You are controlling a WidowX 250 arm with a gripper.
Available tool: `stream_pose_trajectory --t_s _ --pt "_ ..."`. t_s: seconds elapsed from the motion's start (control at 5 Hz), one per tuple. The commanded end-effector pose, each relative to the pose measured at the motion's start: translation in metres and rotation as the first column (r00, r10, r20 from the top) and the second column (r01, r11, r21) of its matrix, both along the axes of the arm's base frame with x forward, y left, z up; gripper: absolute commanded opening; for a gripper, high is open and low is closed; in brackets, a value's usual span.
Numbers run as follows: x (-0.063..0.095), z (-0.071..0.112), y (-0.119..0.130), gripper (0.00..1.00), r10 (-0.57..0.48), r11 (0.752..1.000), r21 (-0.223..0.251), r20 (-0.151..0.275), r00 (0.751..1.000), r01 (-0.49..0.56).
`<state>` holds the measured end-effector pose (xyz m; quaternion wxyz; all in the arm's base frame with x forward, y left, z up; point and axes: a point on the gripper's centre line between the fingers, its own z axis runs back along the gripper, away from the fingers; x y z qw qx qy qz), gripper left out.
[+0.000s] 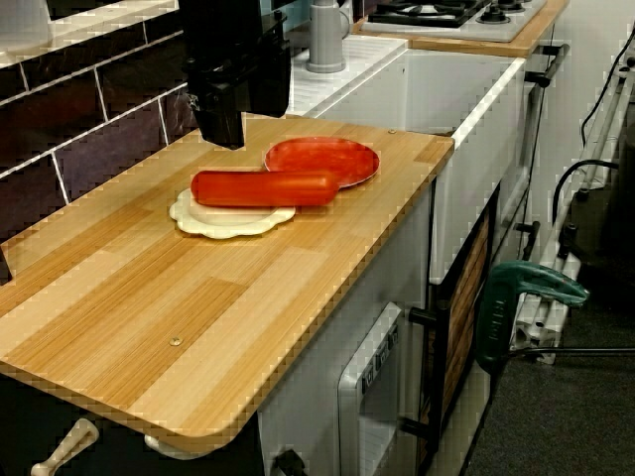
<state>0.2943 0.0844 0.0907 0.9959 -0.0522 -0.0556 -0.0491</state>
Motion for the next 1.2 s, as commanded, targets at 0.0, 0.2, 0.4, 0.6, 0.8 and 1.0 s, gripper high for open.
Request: stream_pose_trajectory --t_s 0.0,0.2,0.4,0.6,0.8,1.0 --pt "-0.007 -0.005 0.005 1.00 0.065 0.997 0.032 0.017 0.998 -0.065" --pt "-0.008 -0.014 0.005 1.00 0.083 0.996 0.037 0.021 0.996 -0.083" --pt "-0.008 -0.026 0.002 1.00 0.087 0.995 0.055 0.023 0.996 -0.088" --pt "-0.007 -0.035 0.001 1.00 0.098 0.993 0.071 0.018 0.995 -0.099" --pt "-0.006 -0.043 0.001 1.00 0.098 0.992 0.081 0.016 0.995 -0.099" --pt "-0.003 -0.045 0.003 0.00 0.055 0.996 0.073 0.036 0.998 -0.057"
